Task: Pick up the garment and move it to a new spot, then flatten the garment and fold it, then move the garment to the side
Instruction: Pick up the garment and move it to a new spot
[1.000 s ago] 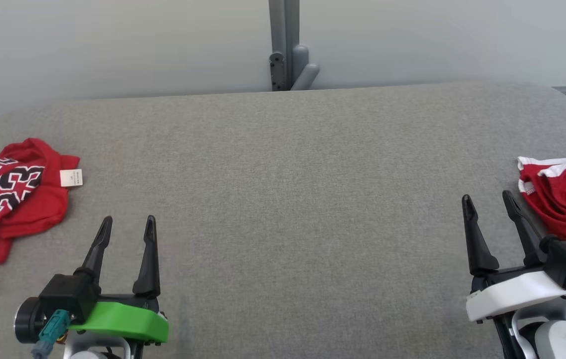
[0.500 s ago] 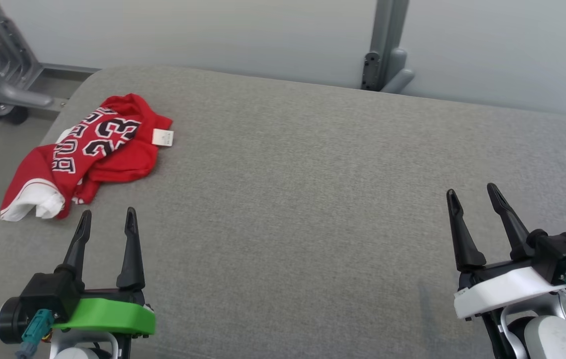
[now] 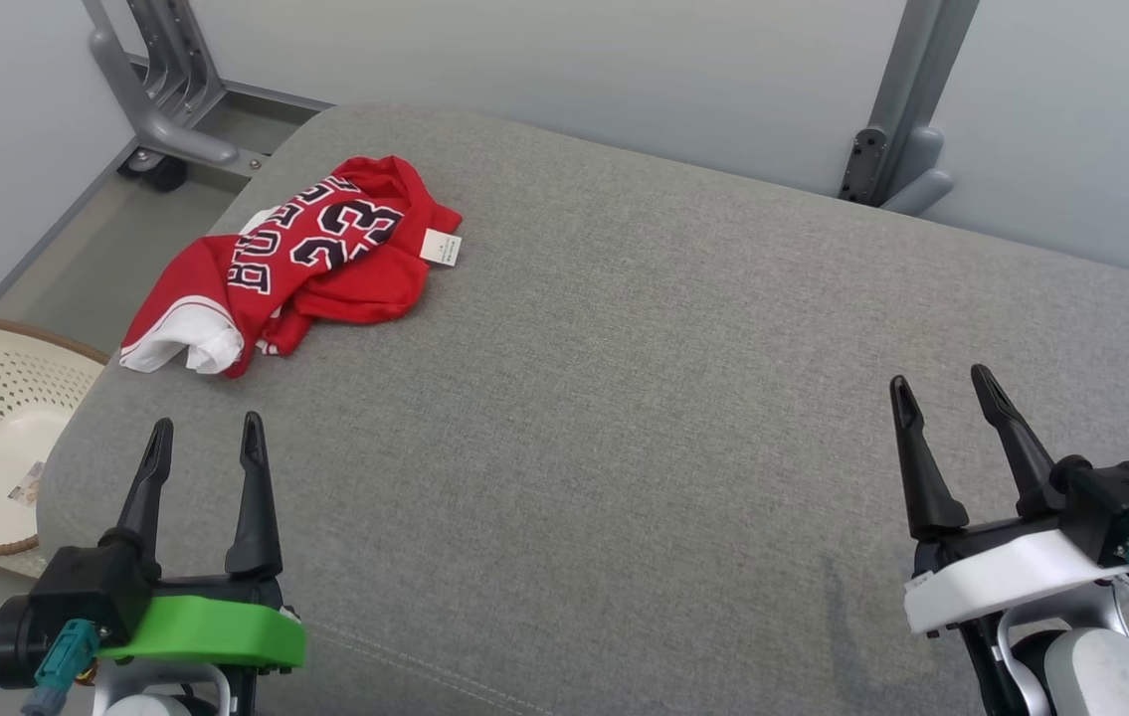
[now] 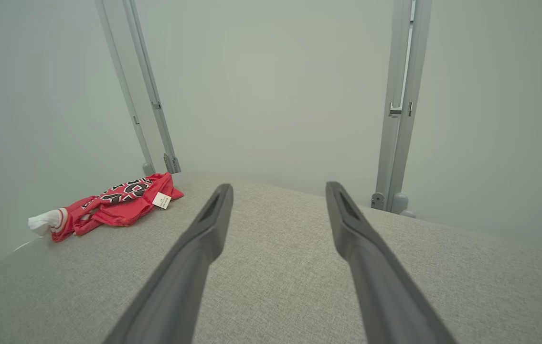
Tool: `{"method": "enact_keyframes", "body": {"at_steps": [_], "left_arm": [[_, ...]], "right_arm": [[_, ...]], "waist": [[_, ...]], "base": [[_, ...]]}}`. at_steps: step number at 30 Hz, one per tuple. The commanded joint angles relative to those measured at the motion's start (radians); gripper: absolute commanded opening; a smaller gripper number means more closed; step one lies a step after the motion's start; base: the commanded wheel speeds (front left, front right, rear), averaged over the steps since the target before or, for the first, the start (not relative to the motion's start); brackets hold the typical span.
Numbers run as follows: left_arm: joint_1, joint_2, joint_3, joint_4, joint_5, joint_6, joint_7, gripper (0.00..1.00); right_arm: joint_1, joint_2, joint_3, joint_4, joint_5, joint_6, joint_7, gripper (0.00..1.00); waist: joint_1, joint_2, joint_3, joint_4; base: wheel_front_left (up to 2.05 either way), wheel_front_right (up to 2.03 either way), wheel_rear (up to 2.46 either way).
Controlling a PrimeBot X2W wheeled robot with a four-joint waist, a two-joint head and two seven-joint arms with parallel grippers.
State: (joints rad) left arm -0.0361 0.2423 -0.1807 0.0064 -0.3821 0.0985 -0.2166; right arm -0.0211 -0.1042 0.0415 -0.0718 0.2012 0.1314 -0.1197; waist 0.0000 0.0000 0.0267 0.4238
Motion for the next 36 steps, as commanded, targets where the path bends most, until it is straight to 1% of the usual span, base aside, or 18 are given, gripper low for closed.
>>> {"method": "enact_keyframes", "body": {"at_steps": [1, 8, 14, 17, 22, 23, 28, 31, 36], "left_arm": [[0.001, 0.006, -0.001, -0.003, -0.003, 0.005, -0.001, 1.0], [-0.005, 0.003, -0.005, -0.014, -0.005, 0.013, -0.002, 1.0], [-0.041, -0.013, 0.017, -0.057, -0.011, 0.026, -0.022, 1.0], [-0.123, -0.01, 0.038, -0.082, -0.002, 0.028, -0.029, 1.0], [-0.292, 0.007, 0.059, -0.063, -0.004, 0.005, -0.035, 1.0], [-0.292, 0.007, 0.059, -0.063, -0.004, 0.005, -0.035, 1.0], [-0.465, 0.017, 0.071, 0.069, -0.067, -0.044, 0.032, 1.0], [-0.544, 0.026, 0.068, 0.204, -0.103, -0.076, 0.085, 1.0], [-0.66, 0.041, 0.052, 0.454, -0.139, -0.141, 0.136, 1.0]], "right_arm": [[0.007, 0.001, -0.004, 0.0, 0.005, -0.001, -0.001, 1.0], [0.008, -0.003, -0.009, -0.007, 0.006, -0.001, 0.003, 1.0], [-0.023, -0.015, 0.004, -0.028, -0.002, -0.001, 0.02, 1.0], [-0.055, -0.028, 0.017, -0.061, -0.014, -0.001, 0.042, 1.0], [-0.117, -0.052, 0.031, -0.114, -0.026, -0.001, 0.075, 1.0], [-0.117, -0.052, 0.031, -0.114, -0.026, -0.001, 0.075, 1.0], [-0.189, -0.067, 0.047, -0.159, -0.034, -0.001, 0.089, 1.0], [-0.219, -0.066, 0.052, -0.169, -0.037, -0.001, 0.085, 1.0], [-0.256, -0.061, 0.058, -0.173, -0.042, -0.001, 0.075, 1.0]], "waist": [[0.0, 0.0, -0.001, 0.007], [0.0, 0.0, 0.007, 0.014], [0.0, 0.0, 0.045, -0.008], [0.0, 0.0, 0.11, -0.046], [0.0, 0.0, 0.237, -0.115], [0.0, 0.0, 0.237, -0.115], [0.0, 0.0, 0.365, -0.192], [0.0, 0.0, 0.422, -0.234], [0.0, 0.0, 0.503, -0.284]], "base": [[0.0, 0.0, 0.0], [0.0, 0.0, 0.0], [0.0, 0.0, 0.0], [0.0, 0.0, 0.0], [0.0, 0.0, 0.0], [0.0, 0.0, 0.0], [0.0, 0.0, 0.0], [0.0, 0.0, 0.0], [0.0, 0.0, 0.0]]}}
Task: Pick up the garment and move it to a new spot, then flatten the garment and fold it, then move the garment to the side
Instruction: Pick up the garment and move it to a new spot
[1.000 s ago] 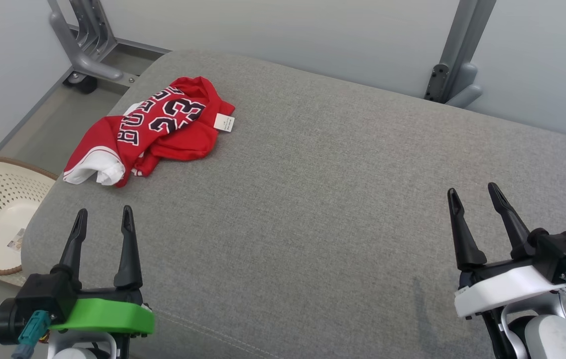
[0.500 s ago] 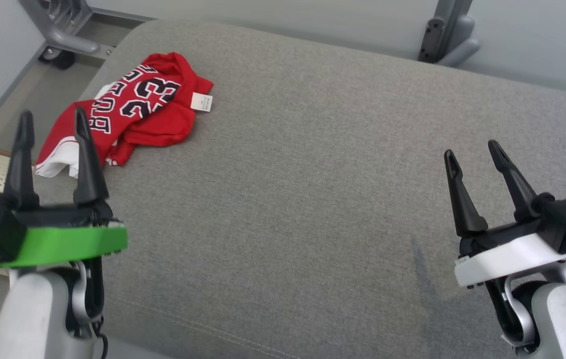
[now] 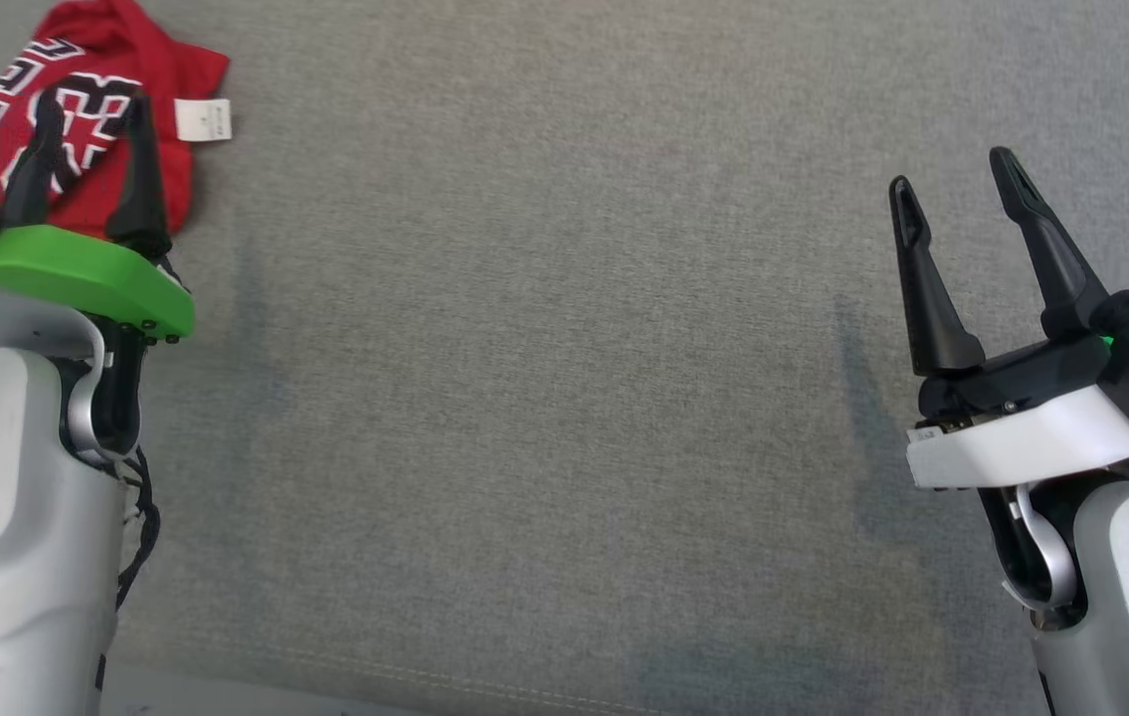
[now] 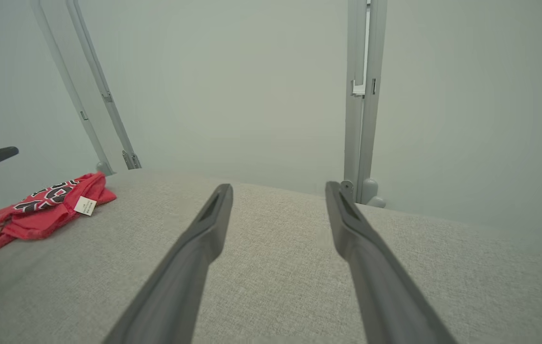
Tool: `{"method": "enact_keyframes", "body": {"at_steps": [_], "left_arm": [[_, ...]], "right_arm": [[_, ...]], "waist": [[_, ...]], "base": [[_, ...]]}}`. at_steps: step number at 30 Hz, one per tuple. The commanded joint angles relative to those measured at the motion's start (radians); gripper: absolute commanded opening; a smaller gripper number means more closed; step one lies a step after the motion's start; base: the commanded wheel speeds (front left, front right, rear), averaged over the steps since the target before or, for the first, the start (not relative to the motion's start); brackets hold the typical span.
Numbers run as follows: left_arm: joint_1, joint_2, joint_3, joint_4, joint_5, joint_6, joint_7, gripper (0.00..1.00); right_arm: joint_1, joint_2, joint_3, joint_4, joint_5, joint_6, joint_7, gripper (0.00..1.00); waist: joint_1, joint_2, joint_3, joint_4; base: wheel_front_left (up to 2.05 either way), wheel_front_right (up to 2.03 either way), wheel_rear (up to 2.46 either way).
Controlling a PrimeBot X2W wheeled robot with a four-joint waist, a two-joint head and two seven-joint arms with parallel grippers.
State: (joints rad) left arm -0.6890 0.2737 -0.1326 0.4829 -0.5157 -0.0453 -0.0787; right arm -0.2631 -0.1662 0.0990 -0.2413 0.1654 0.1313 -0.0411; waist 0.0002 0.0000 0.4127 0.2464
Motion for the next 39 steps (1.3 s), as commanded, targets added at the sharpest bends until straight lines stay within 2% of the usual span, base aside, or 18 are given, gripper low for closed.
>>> {"method": "enact_keyframes", "body": {"at_steps": [1, 7, 12, 13, 14, 15, 21, 25, 30, 31, 39], "left_arm": [[-0.029, 0.012, 0.003, 0.029, -0.014, -0.009, 0.003, 1.0], [-0.128, 0.032, 0.005, 0.323, -0.042, -0.048, 0.017, 1.0], [-0.178, 0.042, 0.014, 0.497, -0.062, -0.06, -0.009, 1.0], [-0.182, 0.039, 0.012, 0.516, -0.065, -0.062, -0.023, 0.91], [-0.19, 0.041, 0.011, 0.533, -0.061, -0.065, -0.043, 0.13], [-0.195, 0.04, 0.009, 0.551, -0.061, -0.068, -0.056, 0.0], [-0.216, 0.047, -0.016, 0.605, -0.029, -0.071, -0.142, 0.0], [-0.214, 0.07, -0.017, 0.568, 0.001, -0.058, -0.18, 0.0], [-0.136, 0.097, 0.027, 0.344, 0.064, -0.006, -0.186, 0.0], [-0.136, 0.097, 0.027, 0.344, 0.064, -0.006, -0.186, 0.0], [0.107, 0.099, 0.103, -0.063, 0.119, 0.066, -0.187, 0.0]], "right_arm": [[-0.02, 0.001, 0.002, -0.003, -0.007, -0.001, -0.007, 1.0], [-0.049, -0.003, 0.016, 0.004, -0.01, -0.001, -0.018, 1.0], [-0.058, -0.004, 0.018, 0.011, -0.013, -0.001, -0.023, 1.0], [-0.058, -0.004, 0.016, 0.013, -0.014, -0.001, -0.023, 1.0], [-0.058, -0.005, 0.013, 0.014, -0.014, -0.001, -0.024, 1.0], [-0.057, -0.005, 0.011, 0.015, -0.015, -0.001, -0.024, 1.0], [-0.046, 0.0, 0.007, 0.027, -0.017, -0.001, -0.024, 1.0], [-0.034, 0.005, 0.003, 0.042, -0.013, -0.001, -0.031, 1.0], [-0.001, 0.019, -0.013, 0.069, -0.002, -0.001, -0.045, 1.0], [-0.001, 0.019, -0.013, 0.069, -0.002, -0.001, -0.045, 1.0], [0.06, 0.038, -0.034, 0.089, 0.002, -0.001, -0.067, 1.0]], "waist": [[-0.0002, 0.0, 0.129, -0.114], [-0.0002, 0.0, 0.176, -0.143], [-0.0002, 0.0, 0.187, -0.149], [-0.0002, 0.0, 0.187, -0.148], [-0.0002, 0.0, 0.187, -0.145], [-0.0002, 0.0, 0.184, -0.142], [-0.0002, 0.0, 0.153, -0.121], [-0.0002, 0.0, 0.112, -0.109], [-0.0002, 0.0, 0.024, -0.098], [-0.0002, 0.0, 0.024, -0.098], [-0.0002, 0.0, -0.1, -0.116]], "base": [[0.0, 0.0, 0.0], [0.0, 0.0, 0.0], [0.0, 0.0, 0.0], [0.0, 0.0, 0.0], [0.0, 0.0, 0.0], [0.0, 0.0, 0.0], [0.0, 0.0, 0.0], [0.0, 0.0, 0.0], [0.0, 0.0, 0.0], [0.0, 0.0, 0.0], [0.0, 0.0, 0.0]]}}
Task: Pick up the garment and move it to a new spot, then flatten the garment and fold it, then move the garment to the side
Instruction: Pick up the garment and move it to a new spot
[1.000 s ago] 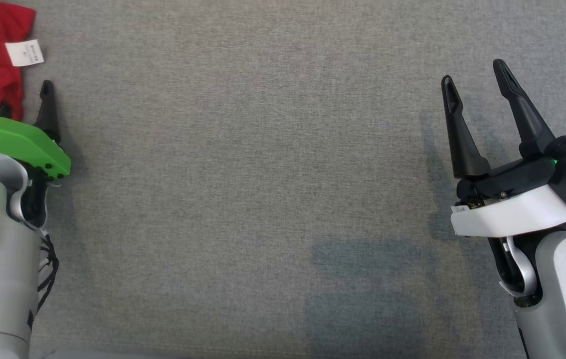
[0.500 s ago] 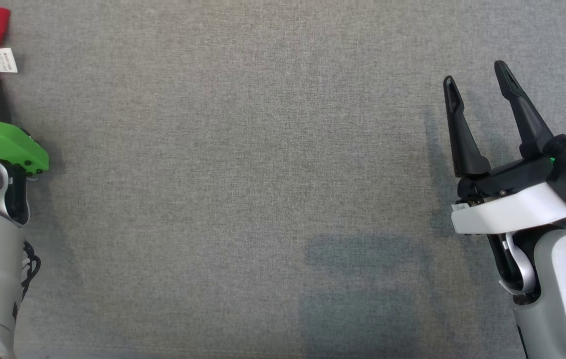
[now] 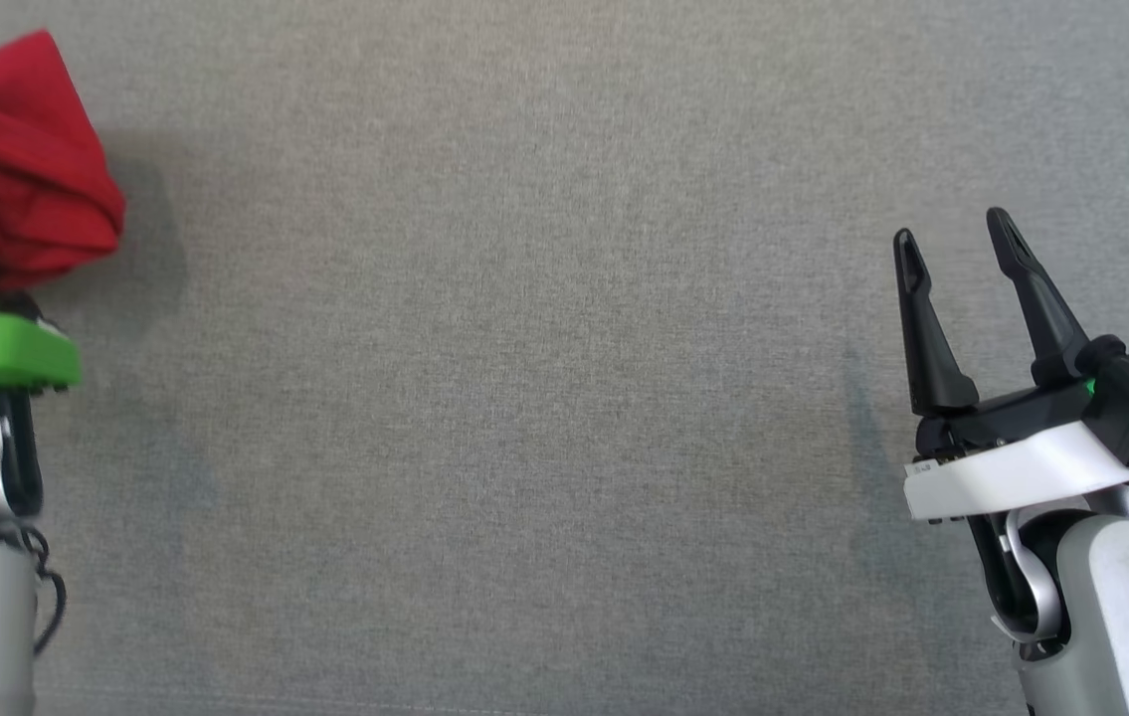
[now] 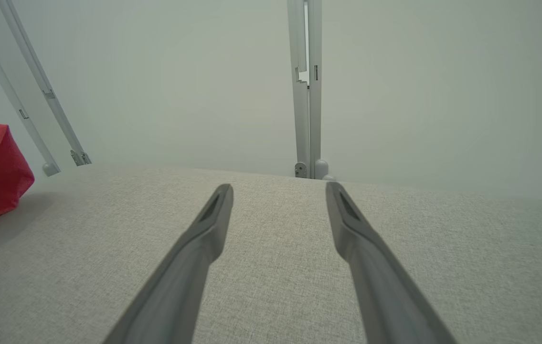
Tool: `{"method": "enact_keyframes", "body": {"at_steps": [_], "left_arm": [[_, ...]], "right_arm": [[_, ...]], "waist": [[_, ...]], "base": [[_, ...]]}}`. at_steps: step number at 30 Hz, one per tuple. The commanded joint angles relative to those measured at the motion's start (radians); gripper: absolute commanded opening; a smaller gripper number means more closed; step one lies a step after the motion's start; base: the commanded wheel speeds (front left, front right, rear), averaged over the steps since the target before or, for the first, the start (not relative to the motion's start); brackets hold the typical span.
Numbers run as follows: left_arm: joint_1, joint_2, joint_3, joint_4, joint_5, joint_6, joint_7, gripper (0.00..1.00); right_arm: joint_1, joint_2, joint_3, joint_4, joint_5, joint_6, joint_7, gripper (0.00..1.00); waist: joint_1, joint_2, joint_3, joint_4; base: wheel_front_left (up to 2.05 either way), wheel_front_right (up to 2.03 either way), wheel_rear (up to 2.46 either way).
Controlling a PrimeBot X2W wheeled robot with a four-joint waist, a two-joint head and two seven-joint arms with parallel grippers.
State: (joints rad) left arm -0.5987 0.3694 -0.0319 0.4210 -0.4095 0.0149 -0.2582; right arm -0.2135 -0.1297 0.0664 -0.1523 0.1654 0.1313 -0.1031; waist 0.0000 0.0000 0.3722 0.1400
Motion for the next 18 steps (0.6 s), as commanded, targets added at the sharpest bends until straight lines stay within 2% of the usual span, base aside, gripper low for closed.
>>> {"method": "enact_keyframes", "body": {"at_steps": [1, 11, 14, 18], "left_arm": [[0.055, 0.002, 0.006, -0.05, 0.015, 0.016, -0.007, 0.0], [0.429, -0.02, 0.002, -0.534, 0.043, 0.147, 0.103, 0.0], [0.479, -0.027, -0.02, -0.63, 0.054, 0.16, 0.132, 0.0], [0.486, -0.034, -0.068, -0.702, 0.067, 0.151, 0.164, 0.0]], "right_arm": [[0.019, 0.003, -0.006, -0.001, 0.0, -0.001, -0.007, 1.0], [0.084, 0.015, -0.029, -0.003, 0.008, -0.001, -0.011, 1.0], [0.09, 0.021, -0.034, -0.007, 0.007, -0.001, -0.009, 1.0], [0.076, 0.029, -0.031, -0.011, 0.007, -0.001, -0.011, 1.0]], "waist": [[0.0, 0.0, -0.071, -0.014], [0.0, 0.0, -0.154, -0.059], [0.0, 0.0, -0.159, -0.077], [0.0, 0.0, -0.154, -0.129]], "base": [[0.0, 0.0, 0.0], [0.0, 0.0, 0.0], [0.0, 0.0, 0.0], [0.0, 0.0, 0.0]]}}
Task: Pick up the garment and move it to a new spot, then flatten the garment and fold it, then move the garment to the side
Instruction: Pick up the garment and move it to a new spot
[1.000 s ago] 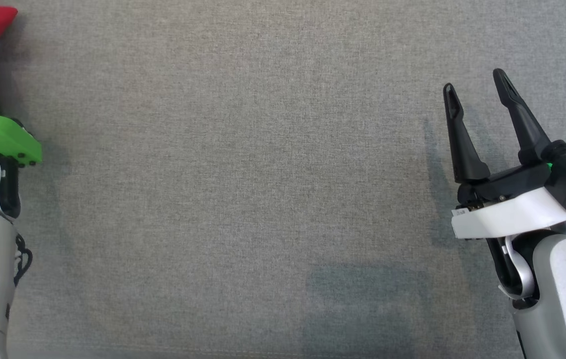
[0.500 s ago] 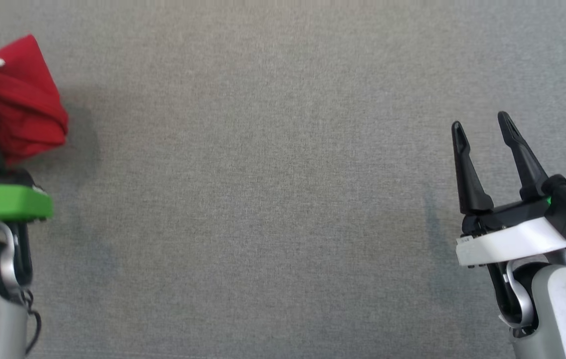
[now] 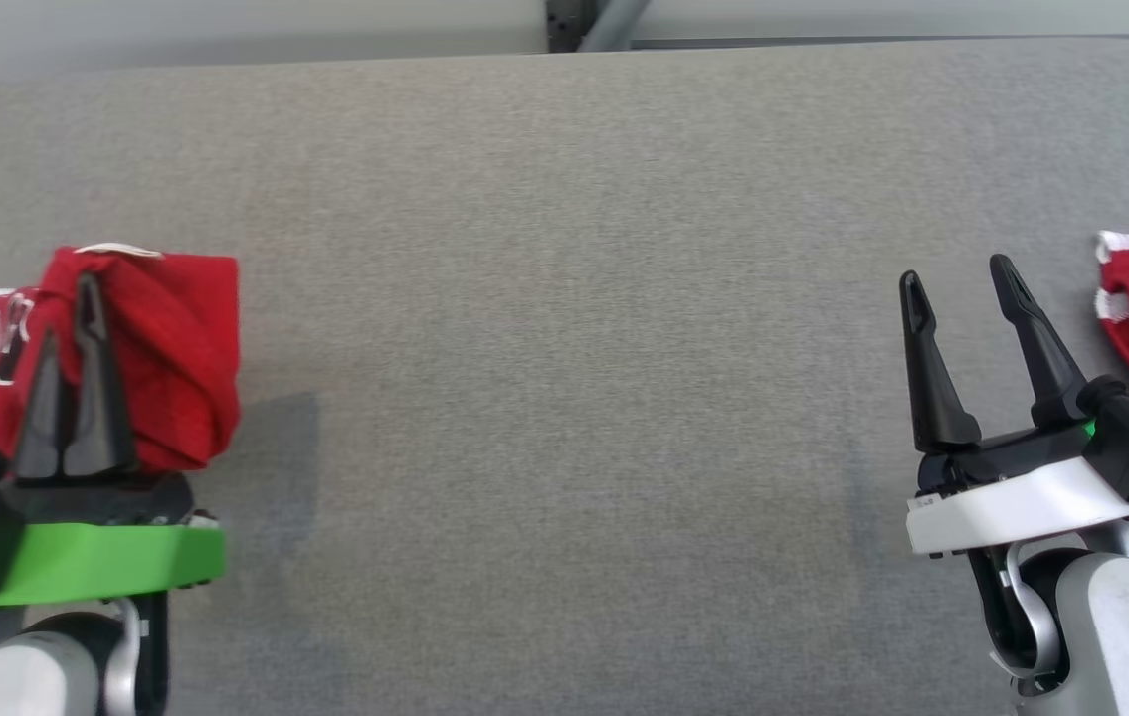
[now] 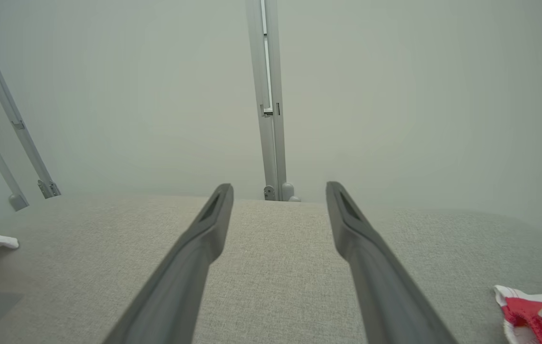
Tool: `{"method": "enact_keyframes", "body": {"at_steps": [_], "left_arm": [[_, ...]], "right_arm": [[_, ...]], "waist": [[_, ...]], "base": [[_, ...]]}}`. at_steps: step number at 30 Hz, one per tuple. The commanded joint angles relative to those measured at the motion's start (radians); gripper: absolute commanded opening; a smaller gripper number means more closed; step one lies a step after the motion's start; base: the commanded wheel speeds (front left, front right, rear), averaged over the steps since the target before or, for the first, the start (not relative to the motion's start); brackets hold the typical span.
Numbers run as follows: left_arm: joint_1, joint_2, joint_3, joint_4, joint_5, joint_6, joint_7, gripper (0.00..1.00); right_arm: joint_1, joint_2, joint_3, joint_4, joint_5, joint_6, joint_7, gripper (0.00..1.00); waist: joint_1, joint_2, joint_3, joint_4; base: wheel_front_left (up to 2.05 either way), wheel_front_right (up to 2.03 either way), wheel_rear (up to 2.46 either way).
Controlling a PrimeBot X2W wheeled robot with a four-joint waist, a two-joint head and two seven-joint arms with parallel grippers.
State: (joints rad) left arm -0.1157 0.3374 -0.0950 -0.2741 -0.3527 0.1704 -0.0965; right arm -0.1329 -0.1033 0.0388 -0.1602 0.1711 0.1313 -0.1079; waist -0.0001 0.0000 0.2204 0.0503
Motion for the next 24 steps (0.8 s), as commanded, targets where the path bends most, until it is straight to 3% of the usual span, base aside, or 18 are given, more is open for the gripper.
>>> {"method": "enact_keyframes", "body": {"at_steps": [1, 7, 14, 24], "left_arm": [[-0.005, -0.004, -0.017, -0.018, 0.012, -0.008, 0.007, 0.0], [-0.102, -0.034, -0.131, -0.029, 0.024, -0.061, 0.042, 0.0], [-0.302, -0.105, -0.296, 0.05, 0.048, -0.155, 0.083, 0.0], [-0.397, -0.143, -0.386, 0.297, 0.052, -0.214, 0.124, 0.0]], "right_arm": [[-0.01, 0.004, 0.002, -0.005, 0.001, -0.001, -0.008, 1.0], [-0.023, 0.016, 0.014, -0.003, 0.004, -0.001, -0.02, 1.0], [-0.035, 0.04, 0.03, 0.033, 0.029, -0.001, -0.068, 1.0], [-0.05, 0.051, 0.044, 0.095, 0.059, -0.001, -0.124, 1.0]], "waist": [[0.0001, 0.0, 0.002, -0.058], [0.0001, 0.0, 0.035, -0.185], [0.0001, 0.0, 0.116, -0.363], [0.0001, 0.0, 0.204, -0.445]], "base": [[0.0, 0.0, 0.0], [0.0, 0.0, 0.0], [0.0, 0.0, 0.0], [0.0, 0.0, 0.0]]}}
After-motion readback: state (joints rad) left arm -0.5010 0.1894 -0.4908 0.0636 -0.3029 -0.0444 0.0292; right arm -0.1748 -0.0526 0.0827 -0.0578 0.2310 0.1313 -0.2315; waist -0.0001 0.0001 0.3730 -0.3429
